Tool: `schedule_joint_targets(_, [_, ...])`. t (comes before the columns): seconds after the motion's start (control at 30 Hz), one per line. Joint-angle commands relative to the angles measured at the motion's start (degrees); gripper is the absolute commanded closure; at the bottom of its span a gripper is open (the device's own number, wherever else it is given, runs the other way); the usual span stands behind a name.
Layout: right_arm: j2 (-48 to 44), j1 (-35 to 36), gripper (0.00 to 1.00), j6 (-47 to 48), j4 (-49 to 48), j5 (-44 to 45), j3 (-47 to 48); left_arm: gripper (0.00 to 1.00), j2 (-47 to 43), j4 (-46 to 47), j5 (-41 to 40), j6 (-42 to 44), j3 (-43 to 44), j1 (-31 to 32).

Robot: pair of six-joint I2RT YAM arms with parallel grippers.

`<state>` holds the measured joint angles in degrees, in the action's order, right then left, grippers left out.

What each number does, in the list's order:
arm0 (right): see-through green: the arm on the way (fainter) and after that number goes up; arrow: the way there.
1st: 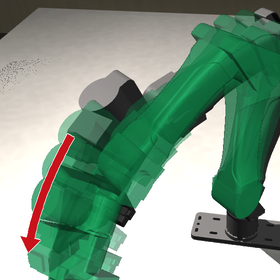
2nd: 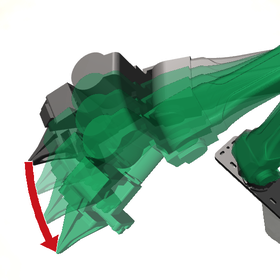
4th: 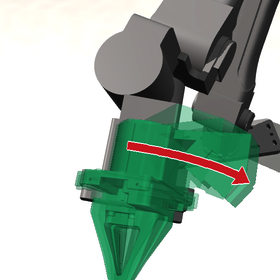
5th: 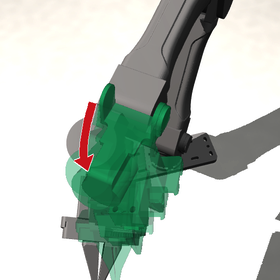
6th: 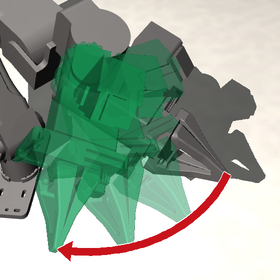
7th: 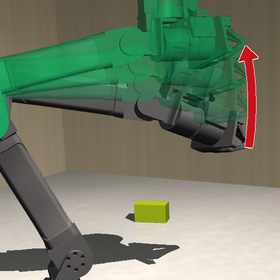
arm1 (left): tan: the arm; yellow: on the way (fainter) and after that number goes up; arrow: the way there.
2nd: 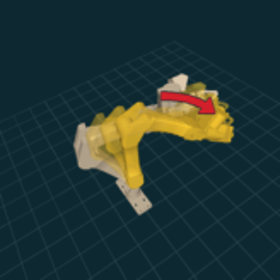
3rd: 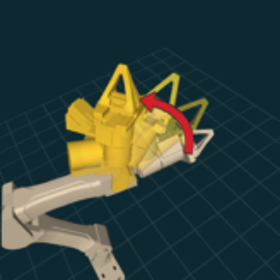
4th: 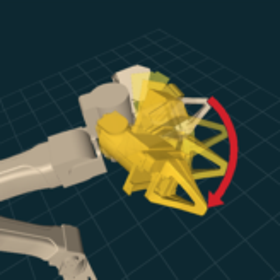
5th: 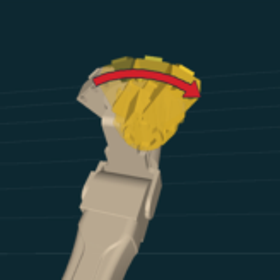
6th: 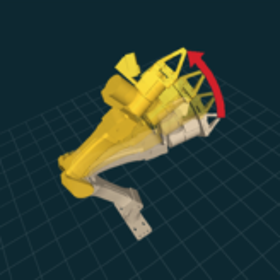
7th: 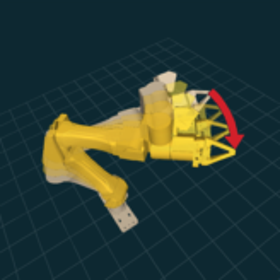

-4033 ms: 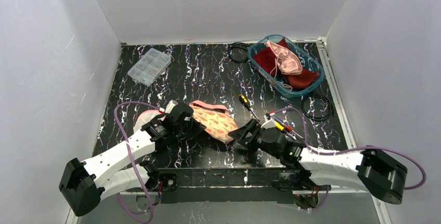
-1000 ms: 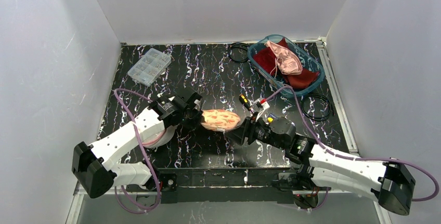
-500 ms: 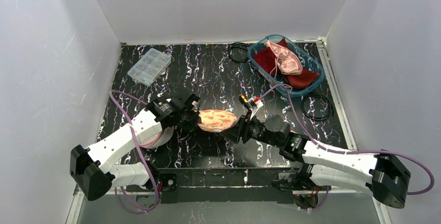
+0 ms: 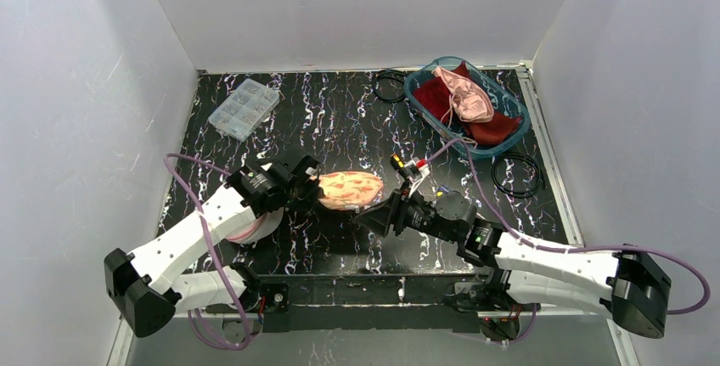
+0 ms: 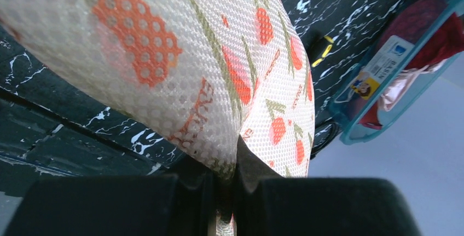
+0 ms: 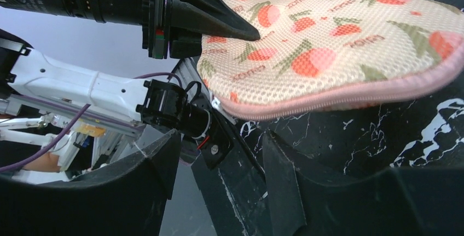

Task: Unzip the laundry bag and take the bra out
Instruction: Unzip the laundry bag at the center of the board.

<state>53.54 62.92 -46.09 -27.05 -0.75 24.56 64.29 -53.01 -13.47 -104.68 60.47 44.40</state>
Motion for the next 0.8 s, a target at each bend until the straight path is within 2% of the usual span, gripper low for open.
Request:
schedule_joint_targets(0.0, [-3.0, 1.9, 0.36, 4.0, 1.9, 5.1, 2.1, 1.00, -3.9, -3.9, -7.0, -3.1, 1.8, -0.1])
schedule_joint_targets(0.17, [-1.1, 5.0, 0.38, 7.6, 4.2, 8.7, 5.5, 1.00, -4.5, -4.8, -7.7, -4.1, 2.3, -0.1])
schedule_joint_targets(0.5, [3.5, 5.5, 0.44, 6.9, -0.9, 13.6, 6.6, 1.00, -4.5, -4.9, -7.2, -4.2, 2.6, -0.1])
schedule_joint_targets(0.77, [6.5, 5.5, 0.45, 7.2, -2.8, 11.5, 8.7, 1.00, -5.6, -5.0, -8.1, -4.1, 1.6, -0.1])
